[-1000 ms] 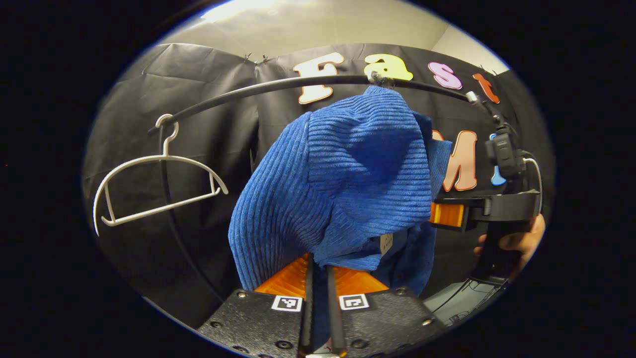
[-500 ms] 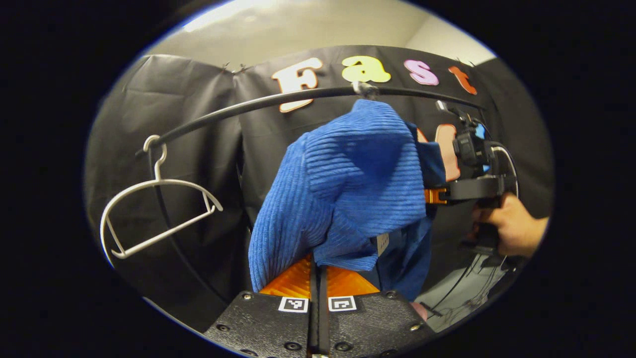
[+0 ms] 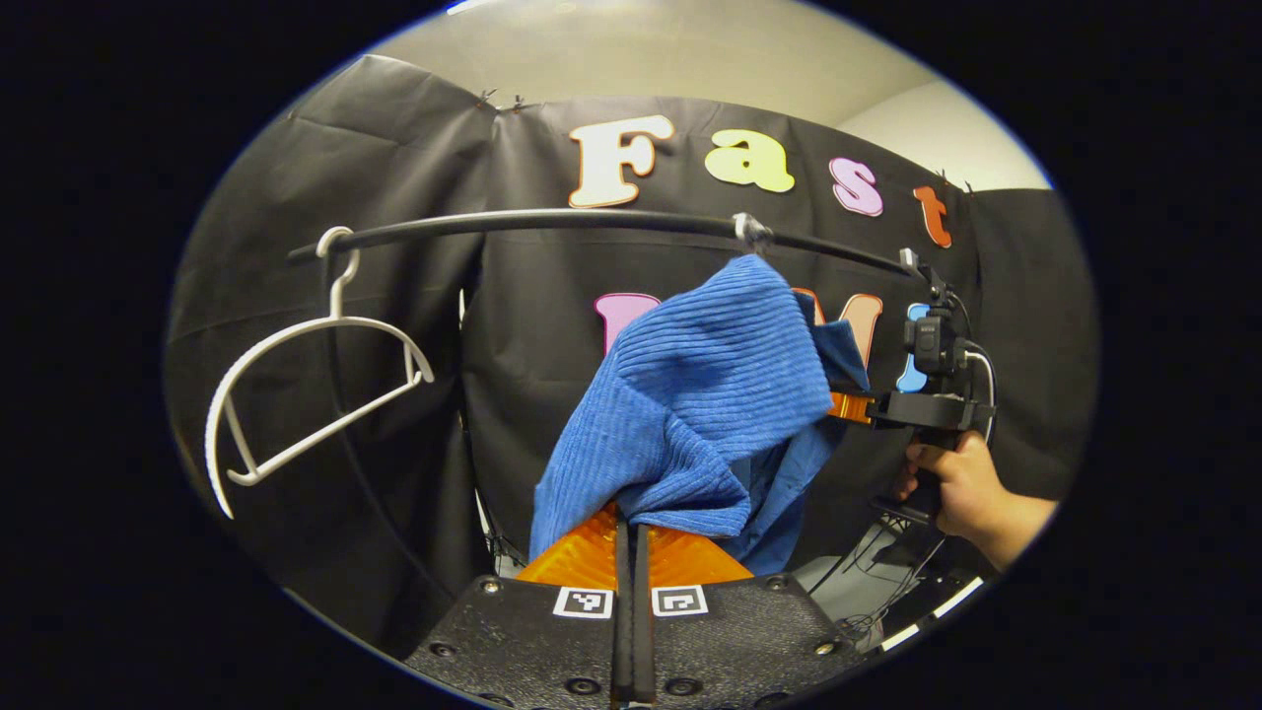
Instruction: Grasp the clothes on the hanger with both hands and then place them into the laundry hamper below.
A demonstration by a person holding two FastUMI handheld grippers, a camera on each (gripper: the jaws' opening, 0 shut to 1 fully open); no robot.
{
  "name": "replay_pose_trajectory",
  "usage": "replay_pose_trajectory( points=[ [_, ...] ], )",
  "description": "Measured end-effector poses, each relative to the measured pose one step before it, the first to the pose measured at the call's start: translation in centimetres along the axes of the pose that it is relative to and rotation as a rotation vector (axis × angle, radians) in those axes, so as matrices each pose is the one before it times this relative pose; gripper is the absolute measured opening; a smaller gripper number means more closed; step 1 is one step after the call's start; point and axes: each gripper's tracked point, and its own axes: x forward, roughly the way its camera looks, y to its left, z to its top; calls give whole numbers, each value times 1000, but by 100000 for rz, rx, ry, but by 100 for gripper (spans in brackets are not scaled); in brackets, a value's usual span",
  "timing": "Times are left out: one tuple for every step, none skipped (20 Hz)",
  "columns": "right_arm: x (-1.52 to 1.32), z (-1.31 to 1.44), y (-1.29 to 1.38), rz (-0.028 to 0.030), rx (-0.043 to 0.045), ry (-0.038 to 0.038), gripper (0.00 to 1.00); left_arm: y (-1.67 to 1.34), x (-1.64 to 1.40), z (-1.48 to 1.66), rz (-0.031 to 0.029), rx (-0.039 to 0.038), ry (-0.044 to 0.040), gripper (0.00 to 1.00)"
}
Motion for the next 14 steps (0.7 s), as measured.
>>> replay_pose_trajectory(
  points=[
    [42,111,-186,-1090,-1986,-487,5,222,-588,433,180,1839,-486,0],
    [26,166,-290,-914,-1349,-689,4,304,-570,284,198,1384,24,0],
    [157,248,-165,-762,-818,-683,5,180,-546,170,-95,285,706,0],
    [137,249,-307,-1114,-241,-1122,5,440,-383,225,759,-131,738,0],
    [133,330,-379,-1661,107,-1096,4,794,-105,233,1358,-147,313,0],
    [221,374,-468,-1158,1311,-949,5,827,-65,233,1127,83,426,0],
    [491,275,-105,-215,1354,-105,5,548,56,318,1016,-864,124,0],
    [425,299,-522,-860,1696,176,4,707,337,311,1091,-472,-537,0],
    [567,403,-351,-1263,3235,698,4,687,377,161,880,336,-179,0],
    [650,745,-366,-1051,1903,-132,4,710,379,209,1426,1303,-427,0],
    [655,588,-437,-1036,609,-732,4,552,643,119,967,531,94,0],
    [738,282,-550,-1046,371,497,5,232,528,211,-192,-784,-431,0],
    [461,-74,-422,-813,446,588,5,272,184,144,-4,-604,-216,1],
    [542,1,-433,-1020,113,90,5,446,304,108,-200,1,-408,0]
  ],
)
